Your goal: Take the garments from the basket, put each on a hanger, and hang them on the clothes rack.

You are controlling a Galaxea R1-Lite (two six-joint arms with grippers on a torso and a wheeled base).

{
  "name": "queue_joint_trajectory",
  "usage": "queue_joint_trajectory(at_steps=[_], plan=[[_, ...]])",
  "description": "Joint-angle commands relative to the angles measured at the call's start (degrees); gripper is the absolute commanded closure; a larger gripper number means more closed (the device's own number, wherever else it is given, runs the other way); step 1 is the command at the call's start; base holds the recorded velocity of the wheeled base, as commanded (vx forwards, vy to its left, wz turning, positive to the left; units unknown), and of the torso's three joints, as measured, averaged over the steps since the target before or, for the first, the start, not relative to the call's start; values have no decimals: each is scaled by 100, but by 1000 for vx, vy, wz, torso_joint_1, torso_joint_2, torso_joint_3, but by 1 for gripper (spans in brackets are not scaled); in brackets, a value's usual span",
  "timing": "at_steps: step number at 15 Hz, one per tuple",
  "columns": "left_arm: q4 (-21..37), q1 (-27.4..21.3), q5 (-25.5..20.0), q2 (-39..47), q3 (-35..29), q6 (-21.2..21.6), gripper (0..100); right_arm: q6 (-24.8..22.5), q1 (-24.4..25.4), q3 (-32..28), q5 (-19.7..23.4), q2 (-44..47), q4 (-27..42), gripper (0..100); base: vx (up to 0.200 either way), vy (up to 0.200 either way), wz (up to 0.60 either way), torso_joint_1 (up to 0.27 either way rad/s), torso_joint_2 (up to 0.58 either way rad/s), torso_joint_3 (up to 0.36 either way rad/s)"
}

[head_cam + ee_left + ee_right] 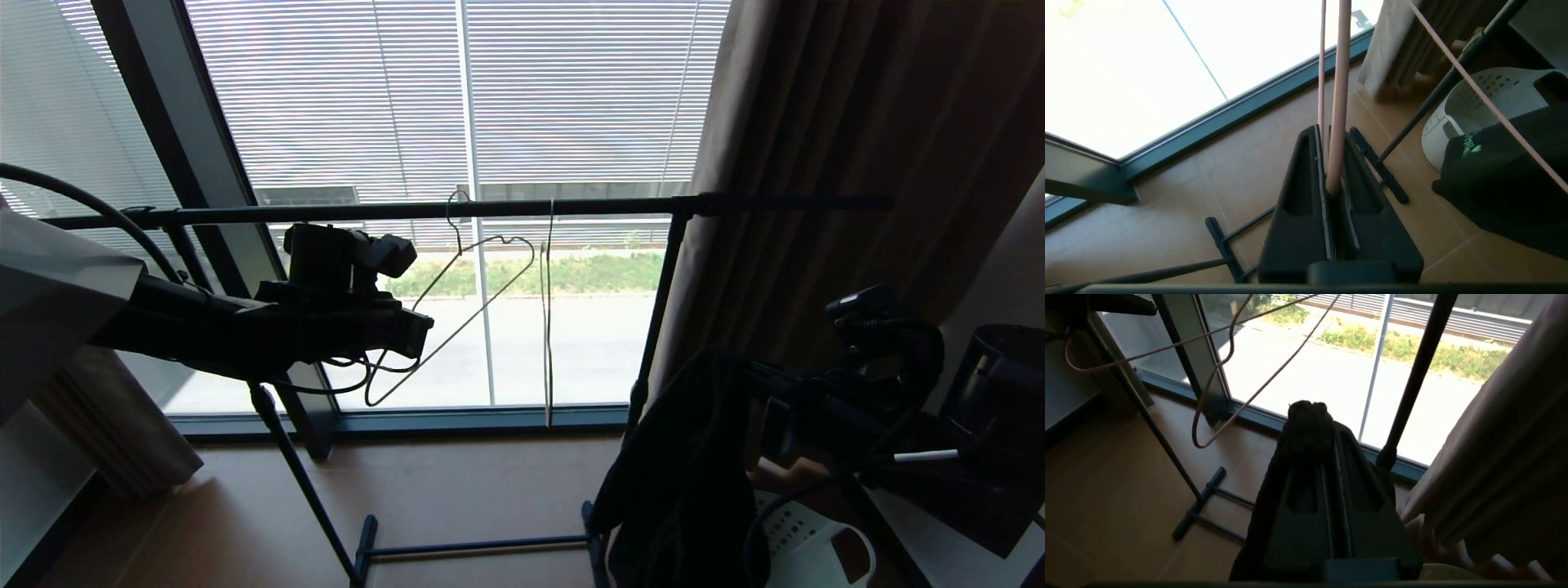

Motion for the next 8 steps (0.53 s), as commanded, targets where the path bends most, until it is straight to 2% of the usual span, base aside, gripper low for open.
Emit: queue_joint_trajectory(at_steps=[1, 5, 8], plan=[[-10, -8, -17, -424, 165, -2, 100, -1, 2, 2, 2, 6, -5, 100, 0, 0, 0, 0, 0, 0], [-10, -34, -25, -1013, 789, 33, 100, -1, 29, 37, 2, -3, -5, 100, 0, 0, 0, 0, 0, 0], [-10, -34, -25, -1980, 1844, 103, 100, -36, 152, 46, -42, -29, 4, 100, 0, 0, 0, 0, 0, 0]])
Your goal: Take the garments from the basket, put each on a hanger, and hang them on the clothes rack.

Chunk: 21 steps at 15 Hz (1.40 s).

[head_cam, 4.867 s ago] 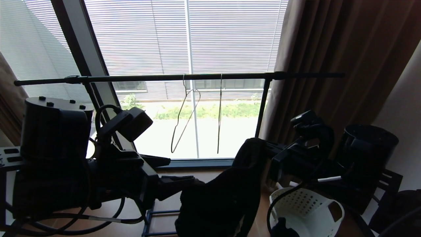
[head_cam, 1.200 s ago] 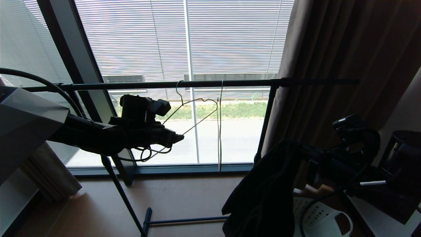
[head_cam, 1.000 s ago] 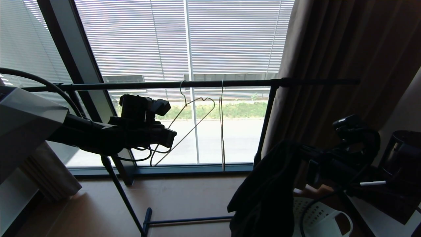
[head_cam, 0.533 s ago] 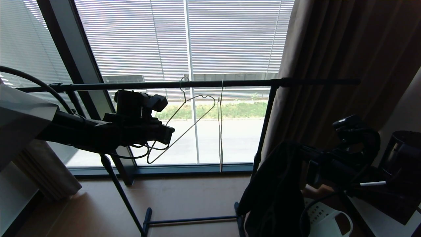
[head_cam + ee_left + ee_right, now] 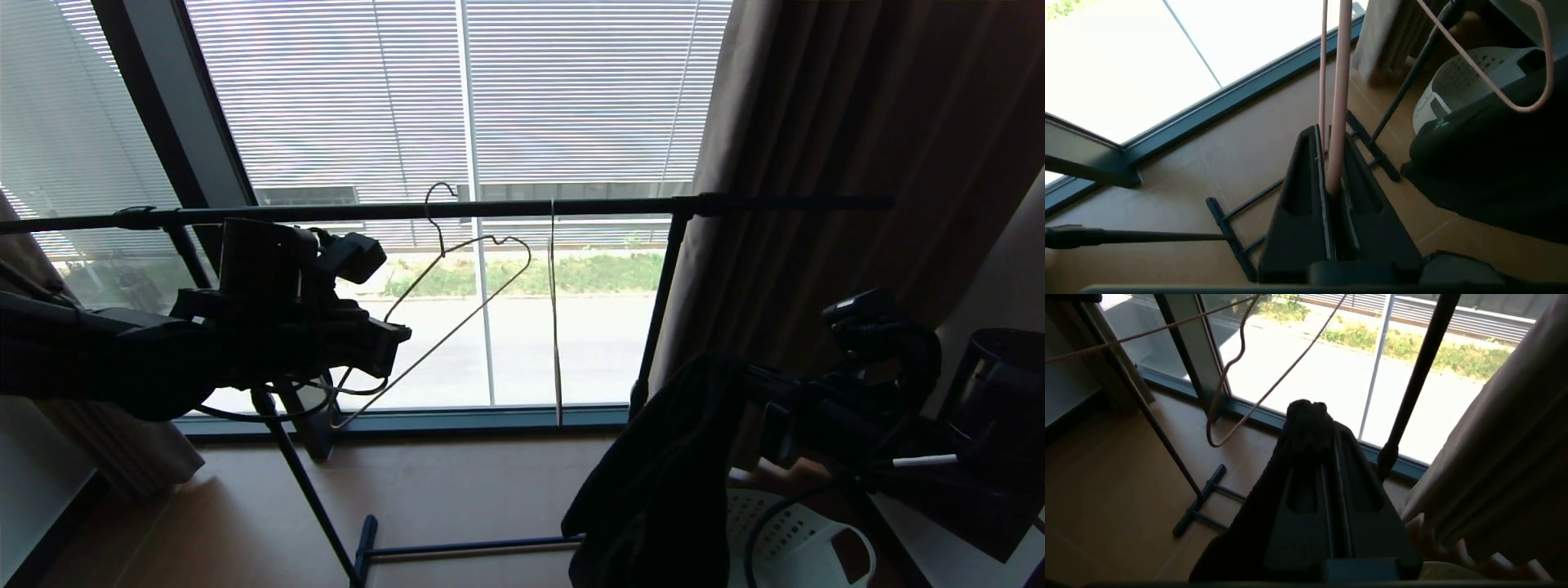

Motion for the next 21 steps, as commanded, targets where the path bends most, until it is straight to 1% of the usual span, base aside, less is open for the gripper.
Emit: queue_joint_trajectory(at_steps=[1, 2, 4, 5, 7, 8, 10, 11, 13, 14, 15, 16, 17, 19, 21], plan=[[-12, 1, -1, -1151, 943, 50, 100, -110, 174, 37, -51, -58, 3, 100, 0, 0, 0, 0, 0, 0], [-12, 1, -1, -1432, 1216, 58, 100, -198, 200, 55, -130, -76, 3, 100, 0, 0, 0, 0, 0, 0], [-12, 1, -18, -2347, 2095, 58, 100, -506, 402, 134, -648, -199, 20, 100, 0, 0, 0, 0, 0, 0], [-21, 10, -18, -2742, 2516, 102, 100, -673, 402, 134, -833, -251, 38, 100, 0, 0, 0, 0, 0, 0], [-12, 1, -27, -3674, 3272, 313, 100, -1077, 402, 116, -1167, -260, 55, 100, 0, 0, 0, 0, 0, 0], [-12, -34, -124, -4113, 3589, 401, 100, -1332, 394, 72, -1395, -216, 55, 100, 0, 0, 0, 0, 0, 0], [-4, -34, -423, -4851, 4019, 445, 100, -1727, 394, -59, -1721, -155, 55, 100, 0, 0, 0, 0, 0, 0], [5, -34, -476, -5185, 4230, 445, 100, -1868, 394, -183, -1852, -40, 64, 100, 0, 0, 0, 0, 0, 0], [14, -78, -537, -5730, 4591, 471, 100, -2175, 394, -385, -2353, 74, 82, 100, 0, 0, 0, 0, 0, 0], [32, -166, -678, -6020, 4766, 471, 100, -2299, 402, -490, -2547, 100, 187, 100, 0, 0, 0, 0, 0, 0], [32, -201, -722, -6099, 4810, 471, 100, -2325, 402, -552, -2617, 109, 275, 100, 0, 0, 0, 0, 0, 0], [76, -377, -906, -6222, 4828, 454, 100, -2334, 411, -833, -2872, 127, 609, 100, 0, 0, 0, 0, 0, 0], [128, -535, -950, -6205, 4819, 454, 100, -2334, 411, -1035, -3021, 127, 785, 100, 0, 0, 0, 0, 0, 0], [111, -1098, -933, -5765, 4740, 419, 100, -2334, 402, -1395, -3188, 127, 1145, 100, 0, 0, 0, 0, 0, 0], [-39, -1388, -941, -5159, 4608, 436, 100, -2334, 402, -1518, -3197, 127, 1233, 100, 0, 0, 0, 0, 0, 0]])
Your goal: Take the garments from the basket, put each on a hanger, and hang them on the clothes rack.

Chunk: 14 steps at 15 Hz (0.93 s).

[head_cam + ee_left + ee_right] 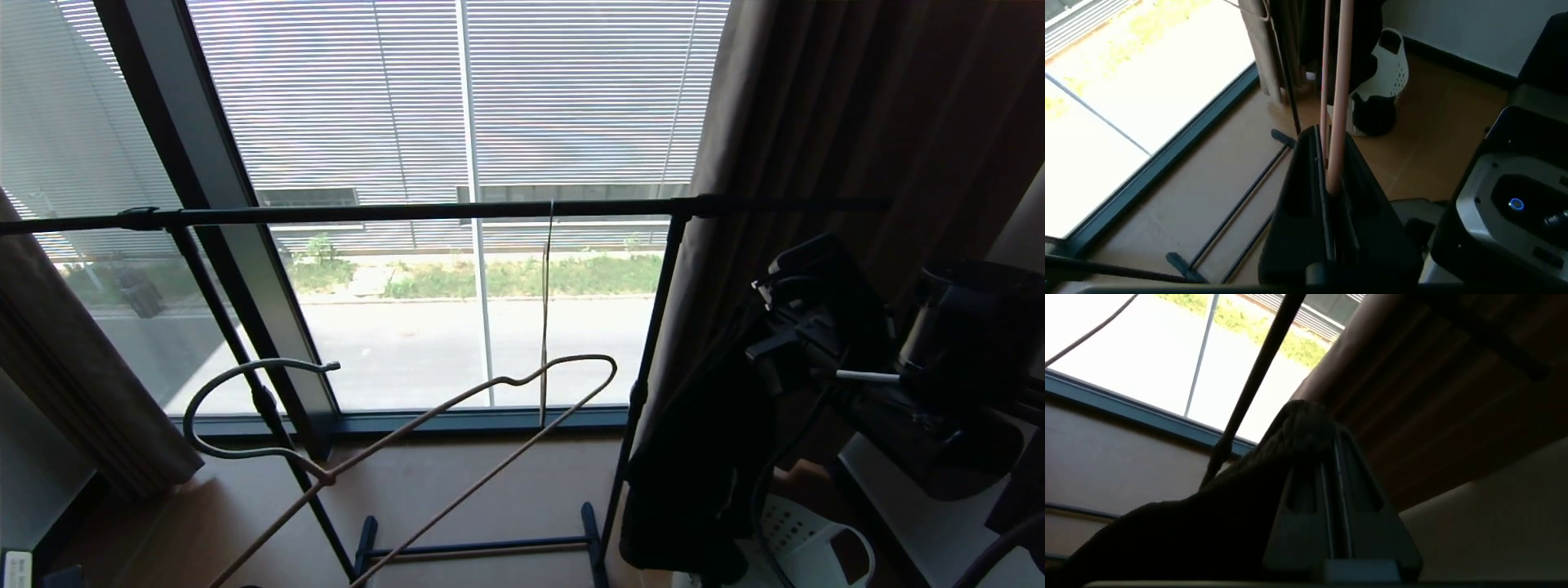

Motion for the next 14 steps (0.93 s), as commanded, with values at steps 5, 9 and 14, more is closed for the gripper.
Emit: queue_joint_trajectory(at_steps=[5, 9, 14], plan=[[-988, -781, 36, 2123, -352, 47, 100, -2, -9, -290, -12, 95, 24, 100, 0, 0, 0, 0, 0, 0], [-1621, -939, 45, 2975, -545, 21, 100, -10, 0, -449, -126, 139, 51, 100, 0, 0, 0, 0, 0, 0], [-1647, -1053, 45, 3819, -1266, 47, 100, 7, 194, -466, -135, 77, 306, 100, 0, 0, 0, 0, 0, 0]])
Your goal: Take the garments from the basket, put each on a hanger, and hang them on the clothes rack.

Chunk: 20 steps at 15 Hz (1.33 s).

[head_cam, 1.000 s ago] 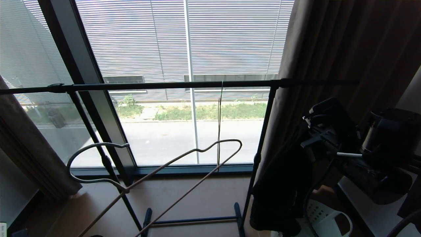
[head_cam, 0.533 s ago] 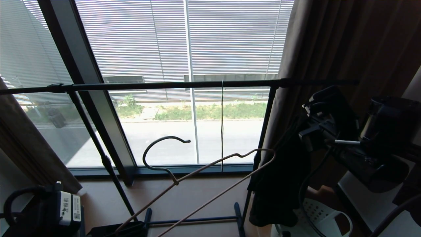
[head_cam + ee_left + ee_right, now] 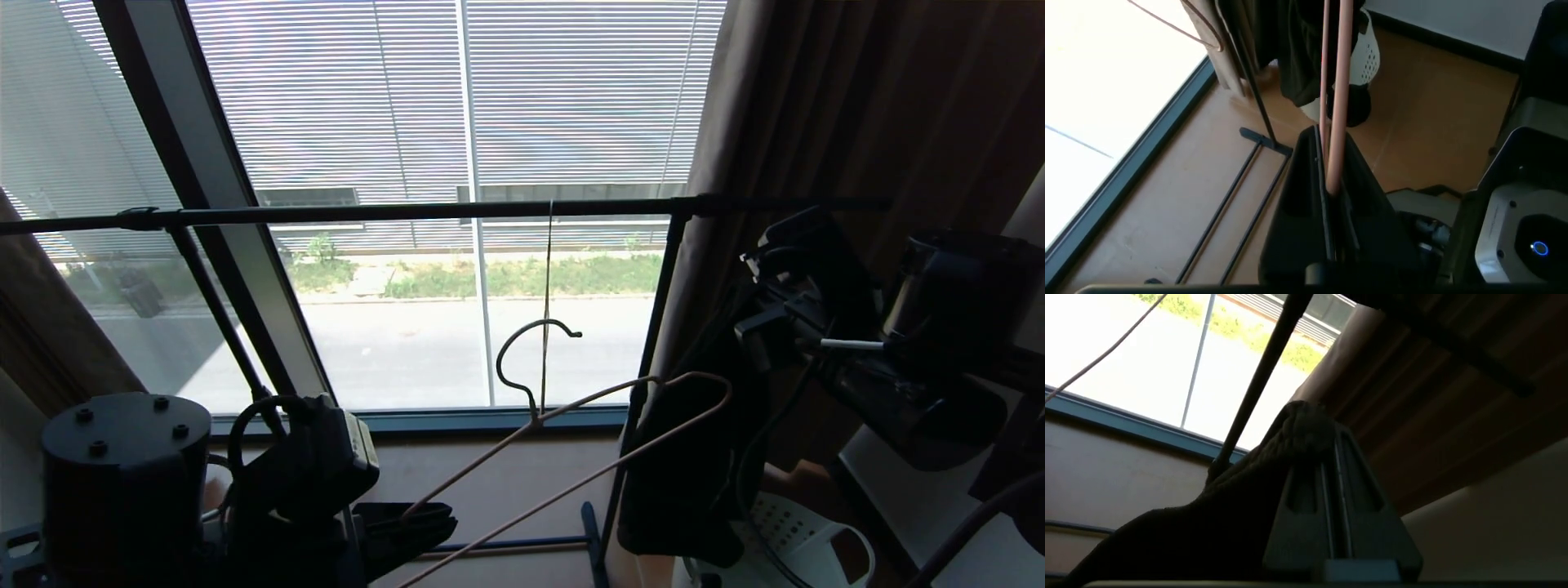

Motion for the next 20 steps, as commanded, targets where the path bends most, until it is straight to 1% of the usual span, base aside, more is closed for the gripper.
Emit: queue_joint_trajectory(at_steps=[1, 4, 5, 6, 7, 8, 9, 11, 12, 14, 15, 17, 19, 20], plan=[[4, -13, -1, 518, -228, 6, 100, 16, 113, 155, -51, -34, -38, 100, 0, 0, 0, 0, 0, 0], [-49, 14, 51, 764, -351, 6, 100, 16, 244, 234, -86, -193, -20, 100, 0, 0, 0, 0, 0, 0], [-216, 23, 69, 852, -360, 6, 100, 16, 280, 225, -104, -254, 6, 100, 0, 0, 0, 0, 0, 0], [-234, 31, 69, 852, -360, 6, 100, 16, 280, 225, -104, -254, 6, 100, 0, 0, 0, 0, 0, 0], [-585, 58, 148, 1028, -360, -12, 100, 7, 297, 208, -218, -254, 15, 100, 0, 0, 0, 0, 0, 0], [-735, 75, 183, 1151, -351, -20, 100, 7, 324, 225, -236, -219, 15, 100, 0, 0, 0, 0, 0, 0], [-779, 75, 183, 1221, -351, -12, 100, 7, 455, 225, -341, -175, 15, 100, 0, 0, 0, 0, 0, 0], [-814, 23, 183, 1274, -465, -20, 100, 16, 649, 129, -781, 18, -12, 100, 0, 0, 0, 0, 0, 0], [-814, 5, 183, 1291, -500, -20, 100, 16, 693, 41, -842, 71, -3, 100, 0, 0, 0, 0, 0, 0], [-814, -30, 201, 1344, -588, -20, 100, 34, 948, -126, -956, 97, 15, 100, 0, 0, 0, 0, 0, 0], [-814, -39, 201, 1397, -580, -20, 100, 51, 1088, -153, -1132, 97, 15, 100, 0, 0, 0, 0, 0, 0], [-814, -48, 210, 1414, -571, -20, 100, 86, 1159, -170, -1185, 89, 15, 100, 0, 0, 0, 0, 0, 0], [-831, -4, 605, 1485, -615, -29, 100, 157, 1123, -241, -1211, 18, 15, 100, 0, 0, 0, 0, 0, 0], [-867, 84, 649, 1441, -597, -29, 100, 157, 1009, -232, -1211, -17, 15, 100, 0, 0, 0, 0, 0, 0]])
